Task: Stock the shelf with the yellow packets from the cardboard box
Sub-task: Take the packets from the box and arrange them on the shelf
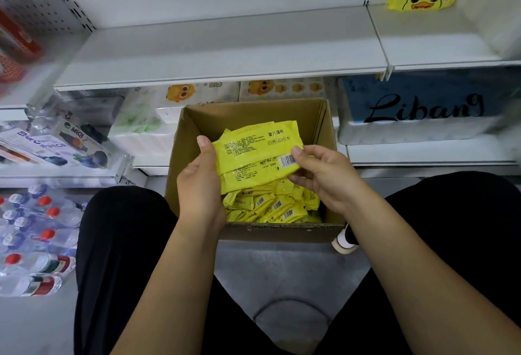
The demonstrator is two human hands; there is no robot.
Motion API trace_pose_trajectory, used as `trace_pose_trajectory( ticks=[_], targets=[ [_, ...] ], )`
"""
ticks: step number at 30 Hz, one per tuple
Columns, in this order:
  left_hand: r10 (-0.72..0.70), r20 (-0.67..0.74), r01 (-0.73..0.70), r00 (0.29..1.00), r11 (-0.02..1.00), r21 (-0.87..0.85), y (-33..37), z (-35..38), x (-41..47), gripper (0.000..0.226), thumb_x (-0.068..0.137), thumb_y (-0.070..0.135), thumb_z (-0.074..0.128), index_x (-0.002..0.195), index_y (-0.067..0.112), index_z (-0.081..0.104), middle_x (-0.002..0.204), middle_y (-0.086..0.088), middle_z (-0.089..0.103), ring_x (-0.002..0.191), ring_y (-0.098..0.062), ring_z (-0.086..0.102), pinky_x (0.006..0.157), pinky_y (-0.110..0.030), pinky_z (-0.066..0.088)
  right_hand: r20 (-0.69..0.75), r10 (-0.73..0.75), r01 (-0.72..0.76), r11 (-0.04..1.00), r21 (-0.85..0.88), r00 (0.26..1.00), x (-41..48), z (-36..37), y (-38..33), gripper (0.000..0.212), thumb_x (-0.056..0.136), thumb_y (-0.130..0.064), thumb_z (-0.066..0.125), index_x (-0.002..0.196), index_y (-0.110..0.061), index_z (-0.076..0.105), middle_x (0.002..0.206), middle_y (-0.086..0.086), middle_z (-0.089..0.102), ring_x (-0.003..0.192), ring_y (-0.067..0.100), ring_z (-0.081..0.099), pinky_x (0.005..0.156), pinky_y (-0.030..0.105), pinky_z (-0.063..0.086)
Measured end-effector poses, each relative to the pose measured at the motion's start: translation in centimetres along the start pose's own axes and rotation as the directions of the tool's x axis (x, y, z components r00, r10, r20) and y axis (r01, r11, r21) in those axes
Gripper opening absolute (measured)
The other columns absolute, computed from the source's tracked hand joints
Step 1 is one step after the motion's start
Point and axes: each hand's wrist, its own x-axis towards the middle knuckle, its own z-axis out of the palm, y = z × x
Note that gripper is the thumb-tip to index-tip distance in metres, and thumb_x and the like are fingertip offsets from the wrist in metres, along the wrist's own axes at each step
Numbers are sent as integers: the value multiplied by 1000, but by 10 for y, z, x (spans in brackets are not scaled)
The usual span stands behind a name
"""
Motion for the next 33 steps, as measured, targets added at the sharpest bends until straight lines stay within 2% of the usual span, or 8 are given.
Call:
trace_pose_trajectory(
  ticks=[6, 9, 12, 16, 21, 25, 28, 33],
  targets=[
    [-69, 25, 67, 997, 996, 65, -23, -3, 3, 45, 87, 60, 72, 82, 15, 68, 92, -8, 63, 88, -27, 63, 82, -45, 55, -113, -151, 152, 988, 3, 982, 8, 2, -8, 32, 91, -18, 70, 118, -4, 57, 107, 13, 71, 90, 20, 67, 67, 24, 59],
    [-41, 44, 36, 998, 994, 105, -22, 3, 6, 57, 71, 74, 73, 96, 24, 61, 97, -1, 54, 86, -23, 48, 75, -45, 44, -59, -146, 142, 987, -72, 988, 12, -3, -20, 29, 96, -23, 64, 118, -5, 61, 105, 9, 75, 91, 20, 72, 73, 27, 60],
    [-30, 37, 25, 999, 991, 129, -15, 11, 18, 64, 63, 85, 69, 85, 25, 59, 102, 2, 52, 87, -21, 48, 78, -46, 47, 19, -168, 168, 952, -254, 986, 17, -10, -37, 20, 100, -22, 58, 111, -5, 61, 97, 7, 78, 88, 23, 75, 75, 31, 62],
    [24, 38, -30, 999, 986, 166, -10, 20, 32, 65, 63, 88, 69, 91, 31, 57, 96, 1, 51, 82, -22, 47, 75, -41, 44, 72, -268, 273, 867, -417, 961, 25, -15, -62, 16, 99, -14, 61, 109, -2, 59, 86, 6, 78, 76, 20, 76, 61, 22, 59],
    [154, 39, -159, 987, 966, 206, -5, 33, 42, 62, 92, 64, 61, 79, 4, 59, 73, -11, 34, 67, -28, 19, 62, -41, 17, 78, -318, 322, 856, -406, 945, 47, -16, -80, 16, 97, -13, 63, 110, -3, 64, 90, 10, 78, 80, 21, 76, 72, 29, 60],
    [126, 57, -137, 990, 952, 275, -1, 39, 48, 68, 88, 69, 62, 85, 2, 73, 74, -14, 54, 69, -26, 41, 65, -39, 36, 70, -243, 253, 944, -210, 967, 64, -30, -86, 4, 97, -10, 61, 98, -6, 61, 93, 8, 78, 91, 21, 75, 76, 31, 62],
    [130, -1, -121, 992, 925, 360, -7, 46, 53, 41, 93, 62, 63, 87, 27, 83, 81, -12, 76, 73, -22, 61, 73, -40, 54, 5, -242, 242, 970, -10, 970, 73, -49, -88, 11, 99, -8, 57, 89, -11, 53, 89, 5, 78, 91, 20, 75, 75, 30, 62],
    [50, 25, -56, 998, 917, 396, -18, 71, 48, 49, 89, 73, 56, 93, 32, 82, 92, 7, 75, 93, -13, 65, 83, -40, 57, 46, -530, 480, 723, -497, 846, 74, -43, -75, 20, 93, -7, 68, 80, -17, 56, 83, -13, 74, 81, -7, 67, 75, 13, 50]
  ],
)
